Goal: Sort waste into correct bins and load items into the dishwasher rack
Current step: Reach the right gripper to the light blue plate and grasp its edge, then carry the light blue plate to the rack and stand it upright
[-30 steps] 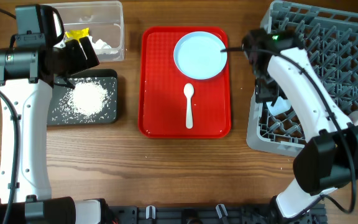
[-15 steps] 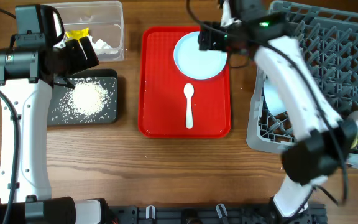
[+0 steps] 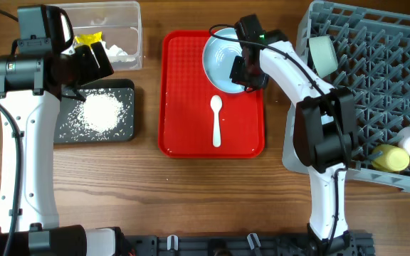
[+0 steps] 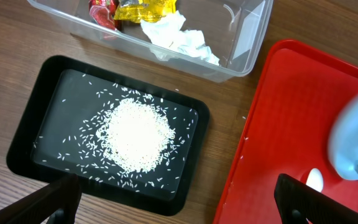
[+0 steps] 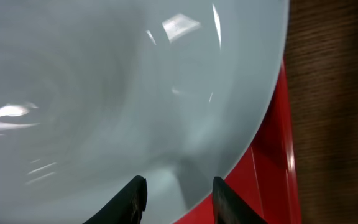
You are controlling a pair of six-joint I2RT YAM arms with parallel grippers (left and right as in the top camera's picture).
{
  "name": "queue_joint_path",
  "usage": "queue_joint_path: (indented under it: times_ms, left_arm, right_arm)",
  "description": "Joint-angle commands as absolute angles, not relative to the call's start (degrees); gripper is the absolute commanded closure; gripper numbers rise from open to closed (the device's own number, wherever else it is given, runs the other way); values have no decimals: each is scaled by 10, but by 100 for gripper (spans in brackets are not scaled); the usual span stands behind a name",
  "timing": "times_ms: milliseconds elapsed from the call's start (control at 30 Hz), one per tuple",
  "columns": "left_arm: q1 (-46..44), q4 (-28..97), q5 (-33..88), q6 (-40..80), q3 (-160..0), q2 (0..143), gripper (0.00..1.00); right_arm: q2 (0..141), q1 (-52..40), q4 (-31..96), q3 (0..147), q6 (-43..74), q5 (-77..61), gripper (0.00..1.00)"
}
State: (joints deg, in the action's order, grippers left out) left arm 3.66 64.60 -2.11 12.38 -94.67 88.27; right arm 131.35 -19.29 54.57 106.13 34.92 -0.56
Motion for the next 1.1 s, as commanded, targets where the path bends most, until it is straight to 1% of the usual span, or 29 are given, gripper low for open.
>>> queue_joint_path:
  times_ms: [0, 33, 100, 133, 167, 200, 233, 300, 333, 533, 667, 800, 833, 900, 933, 1000, 1067]
  left_arm:
    - [37, 646, -27, 129, -946, 880, 0]
    - [37, 646, -27, 129, -946, 880, 0]
    - [37, 646, -27, 129, -946, 880, 0]
    - [37, 646, -27, 129, -946, 880, 0]
    - [37, 646, -27, 129, -946, 880, 0]
    - [37, 646, -27, 129, -946, 880, 0]
    - [37, 646, -27, 129, -946, 880, 0]
    - [37, 646, -27, 129, -946, 880, 0]
    - [37, 646, -27, 129, -946, 880, 0]
    - [37, 646, -27, 129, -946, 880, 0]
    - [37, 646, -27, 129, -946, 880, 0]
    - [37, 646, -27, 129, -946, 880, 0]
    - [37, 646, -27, 129, -946, 880, 0]
    - [37, 646, -27, 129, -946, 880, 0]
    - [37, 646, -27, 129, -946, 880, 0]
    - [37, 646, -27, 129, -946, 880, 0]
    - [37, 646, -27, 129, -946, 880, 0]
  right_arm:
    - [1341, -191, 545, 1053, 362, 4, 65]
    - [1341, -190, 540, 1054, 361, 4, 69]
    - [1341, -190, 545, 1054, 355, 4, 71]
    - [1341, -190, 546, 1054, 344, 4, 69]
    - [1339, -189, 547, 1054, 328, 3, 63]
    - [1333, -187, 551, 1055, 315, 2, 60]
    - [1321, -187, 563, 1058, 312, 3, 57]
    - [1282, -184, 579, 1058, 308, 4, 46]
    - [1259, -183, 594, 1058, 317, 4, 44]
    - [1257, -183, 630, 1026, 346, 17, 46]
    - [1257, -183, 608, 979, 347, 17, 51]
    - [1257, -183, 577, 962, 347, 17, 59]
    - [1257, -183, 575, 962, 347, 17, 64]
    - [1257, -183, 574, 962, 346, 17, 78]
    - [1257, -183, 574, 962, 345, 17, 83]
    - [1257, -183, 570, 962, 344, 18, 96]
    - [1257, -183, 570, 962, 342, 27, 96]
